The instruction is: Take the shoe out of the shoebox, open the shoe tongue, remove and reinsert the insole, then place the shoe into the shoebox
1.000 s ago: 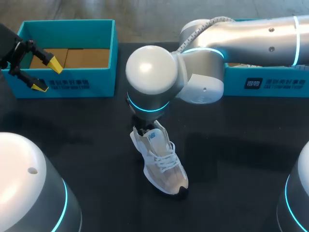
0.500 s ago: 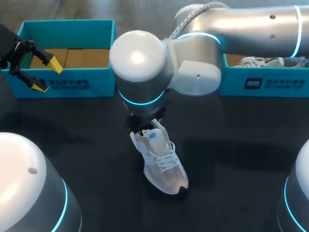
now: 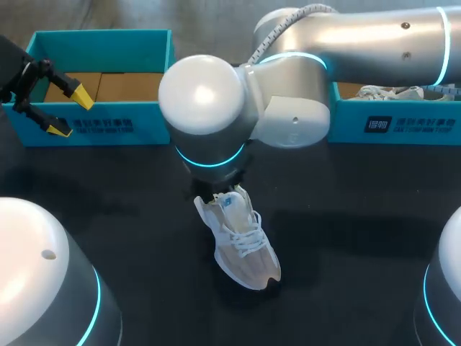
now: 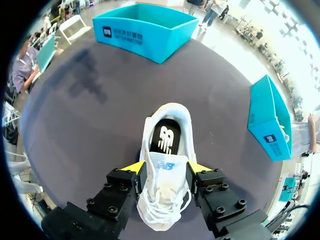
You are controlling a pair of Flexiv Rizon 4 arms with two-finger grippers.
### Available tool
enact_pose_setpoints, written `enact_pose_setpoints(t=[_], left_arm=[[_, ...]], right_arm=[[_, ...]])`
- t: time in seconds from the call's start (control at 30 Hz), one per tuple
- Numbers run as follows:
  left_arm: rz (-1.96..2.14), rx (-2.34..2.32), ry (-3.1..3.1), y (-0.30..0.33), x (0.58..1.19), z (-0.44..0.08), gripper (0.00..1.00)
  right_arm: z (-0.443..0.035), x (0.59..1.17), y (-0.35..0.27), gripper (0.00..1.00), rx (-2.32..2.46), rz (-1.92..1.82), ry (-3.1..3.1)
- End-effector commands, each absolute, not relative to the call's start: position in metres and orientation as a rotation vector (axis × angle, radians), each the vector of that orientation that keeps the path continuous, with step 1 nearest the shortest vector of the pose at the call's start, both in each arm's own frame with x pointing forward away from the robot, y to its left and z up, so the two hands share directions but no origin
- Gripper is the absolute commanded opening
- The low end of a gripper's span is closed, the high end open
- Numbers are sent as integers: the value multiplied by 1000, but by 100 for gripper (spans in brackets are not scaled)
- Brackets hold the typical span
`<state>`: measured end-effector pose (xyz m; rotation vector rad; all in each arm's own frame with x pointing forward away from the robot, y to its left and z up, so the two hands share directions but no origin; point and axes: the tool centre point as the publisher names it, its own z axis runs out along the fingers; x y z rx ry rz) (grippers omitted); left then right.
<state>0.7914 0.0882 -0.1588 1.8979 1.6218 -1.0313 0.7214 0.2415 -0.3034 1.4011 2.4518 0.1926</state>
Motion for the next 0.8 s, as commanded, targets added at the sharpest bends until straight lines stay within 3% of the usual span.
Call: enact_pose_setpoints(t=[0.03, 0.8], left_arm=[[-1028, 1899, 1623, 88, 791, -159, 100], [-1028, 1899, 1623, 88, 791, -159, 100]], right_arm=[[-316, 725, 236, 49, 1406, 200, 2464], [-318, 713, 219, 39, 1464, 210, 2437]])
